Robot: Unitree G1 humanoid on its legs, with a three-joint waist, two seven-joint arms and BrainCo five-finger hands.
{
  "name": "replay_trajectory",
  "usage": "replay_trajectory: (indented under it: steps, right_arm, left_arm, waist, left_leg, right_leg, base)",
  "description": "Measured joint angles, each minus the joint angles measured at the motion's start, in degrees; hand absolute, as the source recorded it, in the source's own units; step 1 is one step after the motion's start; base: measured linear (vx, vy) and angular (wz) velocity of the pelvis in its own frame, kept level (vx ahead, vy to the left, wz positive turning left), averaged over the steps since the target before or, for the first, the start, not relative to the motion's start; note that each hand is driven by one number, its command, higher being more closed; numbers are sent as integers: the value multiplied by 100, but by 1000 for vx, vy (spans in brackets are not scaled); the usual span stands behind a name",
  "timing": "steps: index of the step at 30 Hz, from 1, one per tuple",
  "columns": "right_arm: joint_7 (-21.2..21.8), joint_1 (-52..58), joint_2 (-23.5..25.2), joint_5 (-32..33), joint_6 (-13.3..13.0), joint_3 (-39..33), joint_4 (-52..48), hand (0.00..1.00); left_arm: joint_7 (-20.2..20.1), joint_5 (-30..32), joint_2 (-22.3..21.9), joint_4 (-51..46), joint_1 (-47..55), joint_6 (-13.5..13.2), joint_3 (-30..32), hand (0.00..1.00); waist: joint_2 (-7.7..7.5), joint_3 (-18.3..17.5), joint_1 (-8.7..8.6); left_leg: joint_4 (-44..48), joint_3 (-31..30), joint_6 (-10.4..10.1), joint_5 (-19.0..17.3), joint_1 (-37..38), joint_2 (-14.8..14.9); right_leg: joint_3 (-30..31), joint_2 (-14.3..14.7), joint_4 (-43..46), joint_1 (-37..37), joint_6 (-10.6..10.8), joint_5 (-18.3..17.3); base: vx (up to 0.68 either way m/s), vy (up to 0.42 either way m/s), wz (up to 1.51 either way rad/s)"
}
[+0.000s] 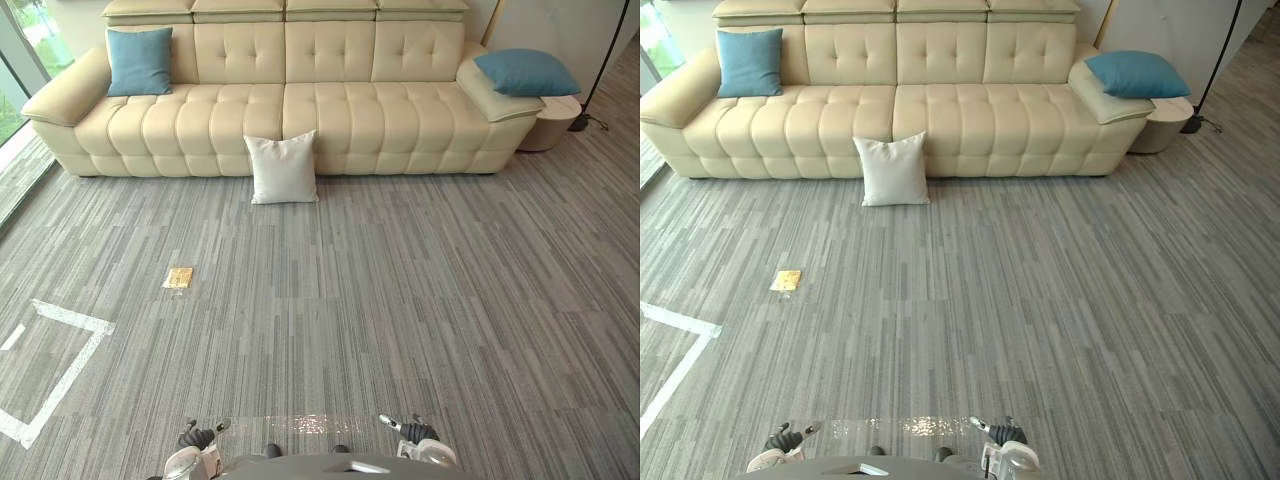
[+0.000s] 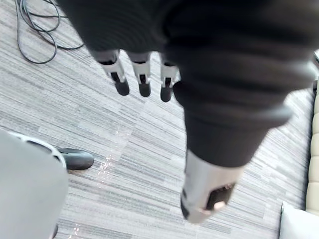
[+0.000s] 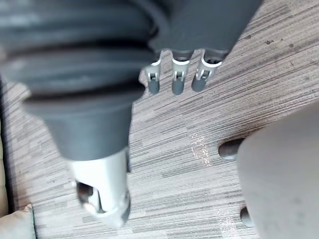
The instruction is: Pick up cushions and gather them together orderly.
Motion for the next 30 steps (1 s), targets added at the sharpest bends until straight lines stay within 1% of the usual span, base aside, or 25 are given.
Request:
replay_trajectory:
  steps: [6, 9, 13, 23, 30]
  right_arm:
    - [-64, -15, 9, -35, 10, -176, 143, 0]
    - [-64, -14, 10, -124, 26, -220, 159, 0]
    - [-59, -15, 34, -125, 124, -402, 164, 0]
    - [-57, 0, 77, -110, 148, -637, 168, 0]
    - [-55, 36, 86, -11, 152, -677, 167, 0]
  left_arm:
    - [7, 62, -10, -8, -3, 2, 9, 0]
    - [-16, 277, -30, -11, -32, 2, 69, 0]
    - [-43, 284, -48, -11, -42, 6, 116, 0]
    - [-31, 262, -131, -32, -52, 10, 334, 0]
    - [-35, 258, -136, -48, -52, 13, 331, 0]
  waist:
    - [2, -5, 19]
    - [7, -8, 44]
    - [8, -9, 71]
    - [0, -13, 131]
    - [-19, -32, 165]
  left_leg:
    - [-1, 15, -6, -7, 20, 10]
    - [-2, 49, -6, -7, 22, 13]
    - [-3, 66, -7, -8, 21, 14]
    - [-6, -63, -2, -4, 17, -1]
    - [-10, -200, 2, -1, -5, -25]
  right_leg:
    - [5, 8, -22, 30, -2, 1]
    - [7, 10, -23, 31, -3, 2]
    - [5, 10, -24, 30, -3, 3]
    - [-161, -10, -44, 112, 19, -22]
    - [-304, -31, -75, 136, 43, -48]
  base:
    - [0, 0, 0]
    - [0, 0, 0]
    - [0, 0, 0]
    - [0, -6, 8]
    - [-11, -25, 10]
